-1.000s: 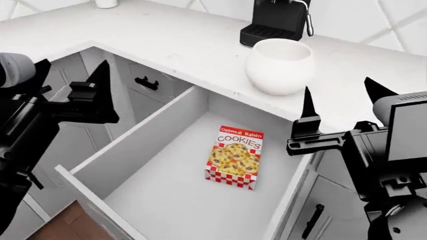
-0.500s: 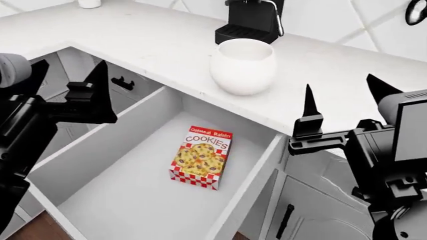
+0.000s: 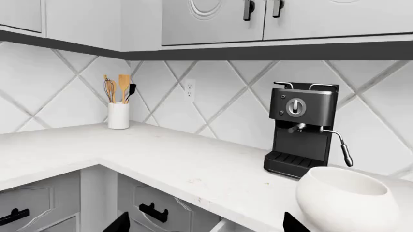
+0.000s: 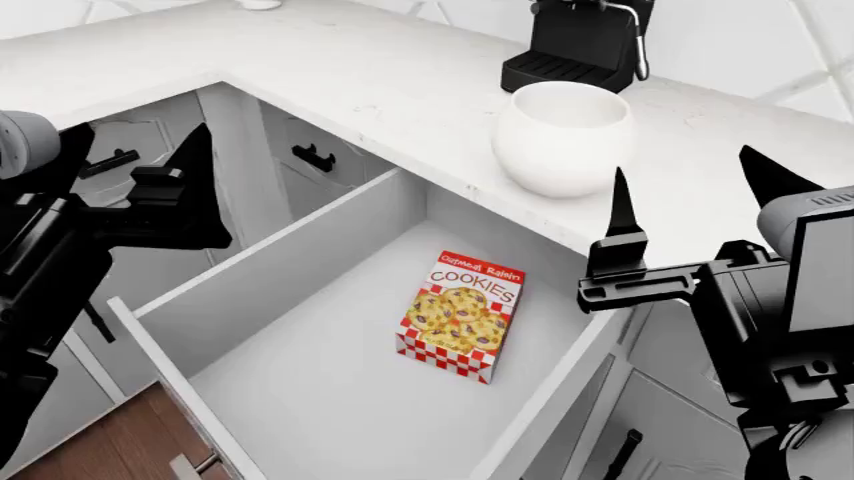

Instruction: Place the bar in the bowl and close the drawer.

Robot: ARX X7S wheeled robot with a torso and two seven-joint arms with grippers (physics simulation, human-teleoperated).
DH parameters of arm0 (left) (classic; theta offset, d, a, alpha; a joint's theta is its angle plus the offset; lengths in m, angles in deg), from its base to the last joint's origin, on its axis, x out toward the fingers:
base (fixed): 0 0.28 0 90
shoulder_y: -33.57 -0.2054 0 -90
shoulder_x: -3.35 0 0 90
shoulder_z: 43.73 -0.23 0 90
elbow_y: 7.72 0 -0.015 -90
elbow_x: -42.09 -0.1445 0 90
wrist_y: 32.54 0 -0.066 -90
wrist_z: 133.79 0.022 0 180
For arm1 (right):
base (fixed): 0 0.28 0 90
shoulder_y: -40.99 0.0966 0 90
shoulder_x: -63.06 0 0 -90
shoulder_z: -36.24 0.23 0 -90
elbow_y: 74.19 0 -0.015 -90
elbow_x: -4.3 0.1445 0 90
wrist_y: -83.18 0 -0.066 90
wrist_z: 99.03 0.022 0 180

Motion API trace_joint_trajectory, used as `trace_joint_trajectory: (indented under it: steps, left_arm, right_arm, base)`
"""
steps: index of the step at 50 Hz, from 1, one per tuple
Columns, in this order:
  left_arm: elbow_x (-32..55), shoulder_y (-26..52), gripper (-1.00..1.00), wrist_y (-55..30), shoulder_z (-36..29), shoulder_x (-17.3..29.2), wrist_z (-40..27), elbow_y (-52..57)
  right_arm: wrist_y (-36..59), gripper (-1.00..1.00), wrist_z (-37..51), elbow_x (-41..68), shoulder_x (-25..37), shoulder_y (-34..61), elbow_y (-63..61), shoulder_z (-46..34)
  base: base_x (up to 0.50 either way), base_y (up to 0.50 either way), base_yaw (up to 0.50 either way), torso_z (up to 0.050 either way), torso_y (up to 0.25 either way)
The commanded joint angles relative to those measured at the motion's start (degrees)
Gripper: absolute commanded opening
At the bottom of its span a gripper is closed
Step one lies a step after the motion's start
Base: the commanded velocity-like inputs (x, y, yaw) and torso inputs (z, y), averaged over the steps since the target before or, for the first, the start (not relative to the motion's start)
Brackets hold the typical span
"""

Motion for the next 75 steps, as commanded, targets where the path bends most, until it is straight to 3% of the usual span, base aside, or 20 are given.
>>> trace_joint_trajectory:
  steps: [1,17,33,52,63,69,75]
  left_arm:
    - [0.05,-0.5,1.0,0.77,-0.15,0.37,-0.1,-0.12]
    - [0.77,-0.28,1.0,1.42,-0.48,0.9,-0.95,-0.57]
    - [4.11,2.55,1.0,1.27,-0.28,2.76,-3.72,-0.98]
    - [3.46,1.32,1.0,2.46,-0.73,2.95,-3.48,-1.25]
    - [-1.61,-4.48,1.0,5.24,7.45,4.83,-5.76,-3.1]
    - [-5.19,-12.39,1.0,5.51,12.09,7.19,-4.19,-1.51]
    - [-13.25,-24.84,1.0,9.97,16.83,6.09,2.61,-1.27]
  right_arm:
    - [-1.37,1.0,1.16,0.49,1.04,-0.05,0.22,-1.28]
    - [-0.69,1.0,3.61,4.34,2.29,1.75,0.41,-1.41]
    - [8.94,1.0,18.65,28.79,4.72,16.84,6.19,3.77]
    - [6.98,1.0,18.46,28.04,5.71,15.99,5.23,2.98]
    - [5.05,1.0,15.96,24.52,5.89,13.32,4.82,2.87]
    - [4.77,1.0,15.9,23.92,5.71,12.86,4.38,1.83]
    - [4.69,1.0,16.45,23.7,5.03,13.83,5.0,0.39]
  base:
    - [0.0,0.0,0.5,0.0,0.0]
    - [0.0,0.0,0.41,0.0,0.0]
    - [0.0,0.0,0.0,0.0,0.0]
    - [0.17,0.18,0.0,0.0,0.0]
    - [0.0,0.0,0.0,0.0,0.0]
    - [0.0,0.0,0.0,0.0,0.0]
    - [0.0,0.0,0.0,0.0,0.0]
